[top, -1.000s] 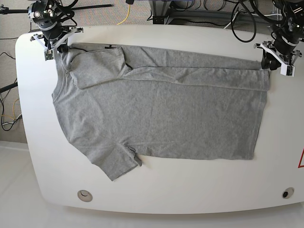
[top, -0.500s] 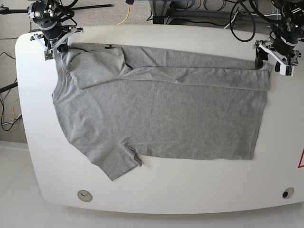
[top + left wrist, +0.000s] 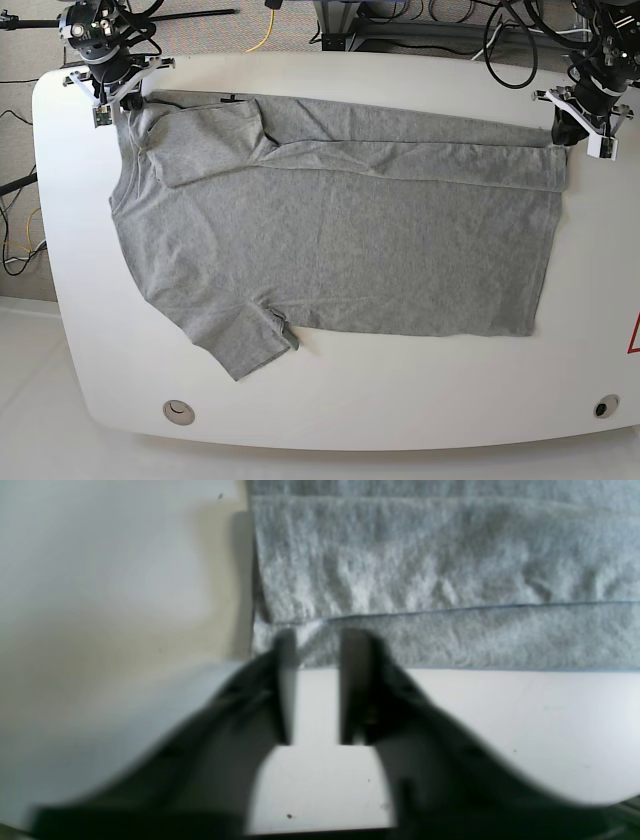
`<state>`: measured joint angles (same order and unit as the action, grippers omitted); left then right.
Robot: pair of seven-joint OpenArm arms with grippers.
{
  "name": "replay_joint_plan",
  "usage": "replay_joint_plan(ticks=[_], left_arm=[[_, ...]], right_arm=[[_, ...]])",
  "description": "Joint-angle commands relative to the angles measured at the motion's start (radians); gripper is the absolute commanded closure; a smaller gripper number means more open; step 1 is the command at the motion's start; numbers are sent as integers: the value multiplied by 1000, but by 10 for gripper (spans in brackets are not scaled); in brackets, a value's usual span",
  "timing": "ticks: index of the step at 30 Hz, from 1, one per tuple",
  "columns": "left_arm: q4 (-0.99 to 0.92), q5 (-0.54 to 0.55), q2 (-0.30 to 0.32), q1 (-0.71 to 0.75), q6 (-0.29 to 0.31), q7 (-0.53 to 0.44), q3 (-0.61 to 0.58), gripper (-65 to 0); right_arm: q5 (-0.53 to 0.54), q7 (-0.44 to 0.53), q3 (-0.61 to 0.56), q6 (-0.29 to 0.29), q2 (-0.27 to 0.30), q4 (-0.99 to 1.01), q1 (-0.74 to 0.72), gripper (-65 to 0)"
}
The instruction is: Fold the T-shirt properly
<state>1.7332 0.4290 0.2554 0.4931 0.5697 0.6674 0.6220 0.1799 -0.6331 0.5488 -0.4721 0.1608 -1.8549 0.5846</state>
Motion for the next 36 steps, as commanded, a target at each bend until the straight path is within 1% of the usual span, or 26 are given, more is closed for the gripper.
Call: replay_joint_plan(ticks=[1, 9, 15, 19, 21, 27, 31, 33, 36], left_arm=[[20, 14, 14, 3, 13, -16, -2, 0], [6, 25, 17, 7, 14, -34, -17, 0], [-41, 46, 23, 1, 26, -53, -32, -3], [-73, 57, 22, -10, 28, -65, -24, -70], [-108, 63, 20, -27, 29, -67, -8, -118], [-140, 68, 16, -46, 29, -68, -2, -111], [-142, 68, 14, -56, 31, -60, -1, -79], [-158, 61, 10, -70, 34, -50, -11, -82], [-154, 61, 8, -71, 34, -41, -13, -53]], right_arm=[[6, 14, 8, -3, 11, -14, 1, 0], [7, 15, 6, -2, 11, -14, 0, 0], [4, 16, 7, -3, 11, -12, 0, 0], [5, 16, 7, -2, 11, -12, -1, 0], [3, 15, 4, -2, 10, -12, -2, 0], [4, 14, 5, -2, 10, -13, -2, 0], [5, 15, 5, -3, 10, -14, -3, 0], [6, 18, 3, -3, 11, -14, -6, 0], [6, 17, 4, -4, 11, -17, -7, 0]])
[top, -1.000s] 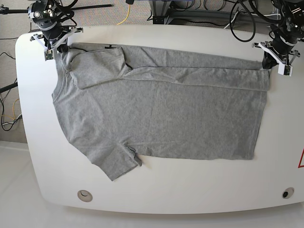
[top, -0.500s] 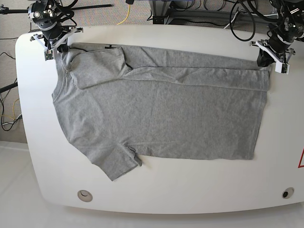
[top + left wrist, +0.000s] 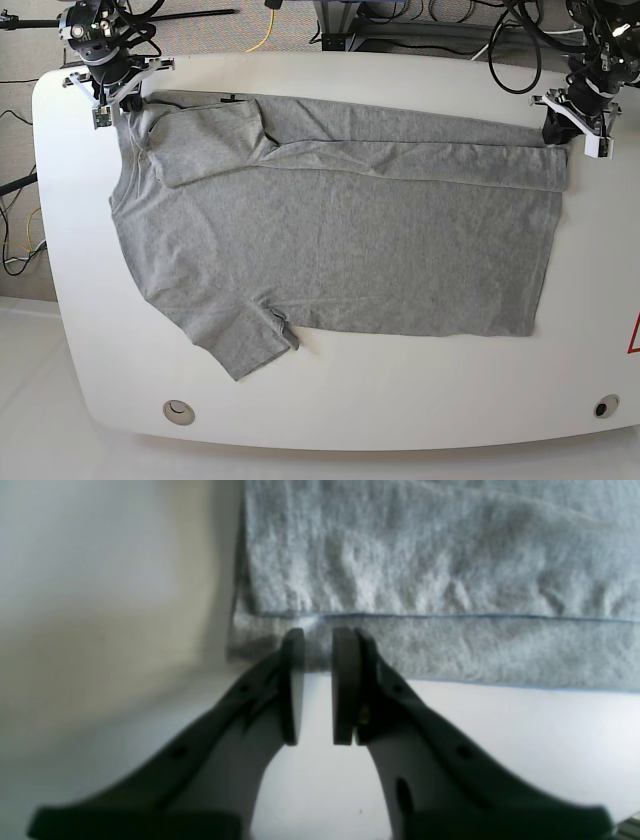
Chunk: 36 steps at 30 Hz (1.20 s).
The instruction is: Fold the T-shirt properly
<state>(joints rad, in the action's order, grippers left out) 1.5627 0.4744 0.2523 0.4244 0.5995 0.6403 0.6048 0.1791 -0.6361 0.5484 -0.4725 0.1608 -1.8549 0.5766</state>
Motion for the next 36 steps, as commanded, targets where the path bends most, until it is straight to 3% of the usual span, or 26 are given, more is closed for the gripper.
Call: replay_joint_plan(ticks=[1, 7, 24, 36], left_arm=[[18, 16, 10, -2, 4, -10, 3, -46], [40, 11, 6, -19, -5, 1, 4, 0], [279, 3, -2, 23, -19, 62, 2, 0], [288, 4, 2, 58, -22, 43, 11, -187]], right_arm=[[7, 20, 4, -4, 11, -17, 1, 0], [4, 19, 7, -8, 11, -19, 0, 0], [5, 26, 8, -6, 9, -28, -5, -4], [6, 27, 19, -6, 6, -24, 0, -11]])
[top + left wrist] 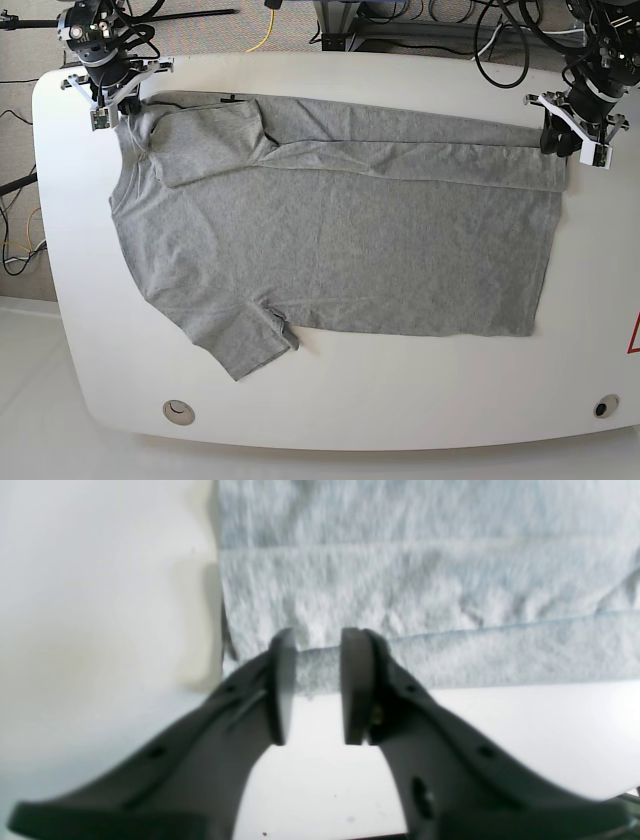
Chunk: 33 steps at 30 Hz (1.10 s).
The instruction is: Fold the T-shirt properly
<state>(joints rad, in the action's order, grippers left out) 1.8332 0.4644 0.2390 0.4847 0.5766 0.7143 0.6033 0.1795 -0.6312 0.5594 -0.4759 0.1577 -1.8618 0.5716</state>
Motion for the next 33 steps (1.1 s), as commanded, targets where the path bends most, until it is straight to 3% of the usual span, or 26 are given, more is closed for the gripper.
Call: replay_joint_plan(ticks=[1, 5, 9, 11, 15, 19, 25, 33], left_arm=[[17, 13, 16, -1, 3, -34, 14, -202], [11, 14, 18, -6, 28, -48, 14, -283], [-1, 14, 17, -11, 75, -50, 24, -312], [-31, 26, 14, -24, 104, -38, 42, -229], [-51, 32, 13, -35, 99, -23, 55, -122], [-56, 37, 13, -36, 93, -30, 65, -69], [-46, 41, 13, -17, 86, -35, 93, -193], [-43, 46, 15, -1, 66, -36, 77, -240]], right_arm=[[5, 22, 8, -2, 9, -17, 5, -11], [4, 22, 2, -4, 12, -14, 3, -13], [5, 22, 2, -4, 12, -14, 4, -12], [11, 20, 5, -3, 12, -19, 12, -11], [12, 19, 9, -5, 12, -22, 14, -10], [12, 19, 9, -6, 12, -23, 12, -8], [11, 24, 6, -4, 14, -14, 3, -6], [9, 20, 4, -2, 13, -14, 9, -4]])
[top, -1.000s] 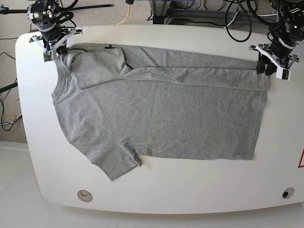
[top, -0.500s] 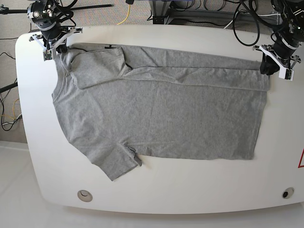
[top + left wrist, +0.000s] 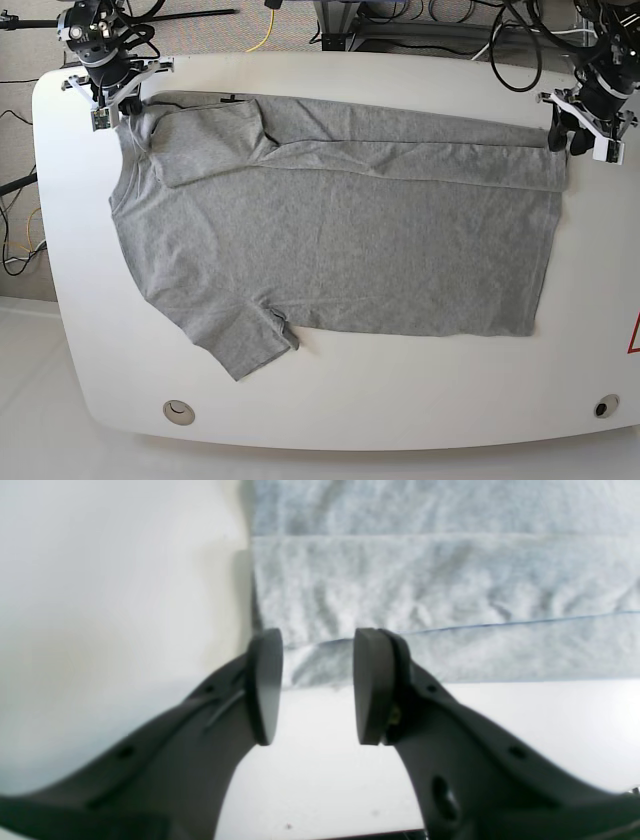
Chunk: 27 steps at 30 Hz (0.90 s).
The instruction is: Fold the T-shirt properly
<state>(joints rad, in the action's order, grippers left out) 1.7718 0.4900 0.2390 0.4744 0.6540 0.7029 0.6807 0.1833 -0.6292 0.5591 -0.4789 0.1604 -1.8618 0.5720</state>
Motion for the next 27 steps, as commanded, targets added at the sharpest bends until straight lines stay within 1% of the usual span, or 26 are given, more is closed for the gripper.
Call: replay_joint_plan(ticks=[1, 10, 18, 24, 27], left_arm=[[18, 21, 15, 10, -13, -23, -2, -240], [20, 18, 16, 21, -17, -15, 7, -242], [23, 20, 15, 22, -21, -14, 6, -258], [24, 15, 13, 14, -35, -12, -5, -238], [29, 13, 12, 16, -31, -9, -4, -200]], right_arm=[[6, 17, 5, 1, 10, -14, 8, -5], [8, 18, 4, 1, 10, -9, 2, -5], [7, 18, 4, 0, 9, -9, 1, -6], [5, 19, 3, -1, 10, -8, 1, 0], [5, 18, 3, -1, 10, -8, 0, 0]])
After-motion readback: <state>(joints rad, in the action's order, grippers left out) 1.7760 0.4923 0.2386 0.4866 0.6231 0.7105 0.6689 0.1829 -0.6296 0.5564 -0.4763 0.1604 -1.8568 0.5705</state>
